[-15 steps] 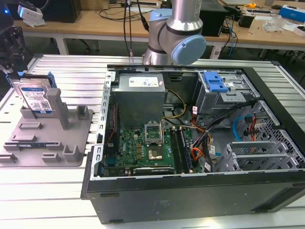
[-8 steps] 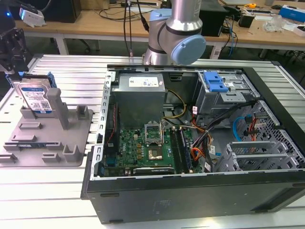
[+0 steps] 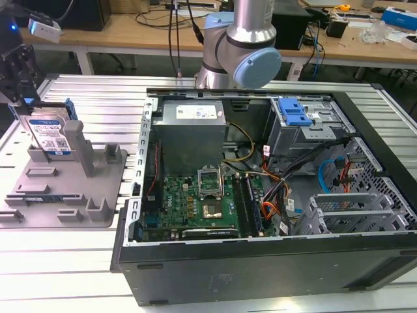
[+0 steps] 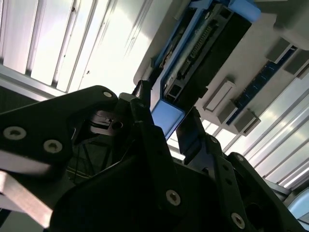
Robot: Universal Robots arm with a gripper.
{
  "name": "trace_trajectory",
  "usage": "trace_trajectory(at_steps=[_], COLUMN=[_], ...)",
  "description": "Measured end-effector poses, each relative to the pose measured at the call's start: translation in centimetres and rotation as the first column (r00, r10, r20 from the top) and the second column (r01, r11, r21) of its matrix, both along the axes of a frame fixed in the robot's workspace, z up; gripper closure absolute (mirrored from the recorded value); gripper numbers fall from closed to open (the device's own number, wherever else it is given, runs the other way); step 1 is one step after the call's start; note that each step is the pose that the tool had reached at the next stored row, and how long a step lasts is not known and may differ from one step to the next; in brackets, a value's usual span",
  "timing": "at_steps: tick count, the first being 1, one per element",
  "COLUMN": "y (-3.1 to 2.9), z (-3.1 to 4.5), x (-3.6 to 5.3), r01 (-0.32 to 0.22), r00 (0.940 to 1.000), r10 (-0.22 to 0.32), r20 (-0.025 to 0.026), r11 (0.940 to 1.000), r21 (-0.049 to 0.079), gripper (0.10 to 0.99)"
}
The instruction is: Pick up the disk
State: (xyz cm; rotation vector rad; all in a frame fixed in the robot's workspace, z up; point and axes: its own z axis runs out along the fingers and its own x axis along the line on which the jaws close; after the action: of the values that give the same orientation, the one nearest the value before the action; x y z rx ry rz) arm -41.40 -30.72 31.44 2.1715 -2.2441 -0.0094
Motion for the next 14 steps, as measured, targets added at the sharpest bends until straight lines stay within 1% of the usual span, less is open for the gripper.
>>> trace_trajectory(at_steps=[14], y=[0.00], z=[-1.29], x=[0.00], r01=[0.000], r00=[1.0000], r10=[0.000], r20=[0.0001], r11=[1.0000], r21=[0.000], gripper=[0.604])
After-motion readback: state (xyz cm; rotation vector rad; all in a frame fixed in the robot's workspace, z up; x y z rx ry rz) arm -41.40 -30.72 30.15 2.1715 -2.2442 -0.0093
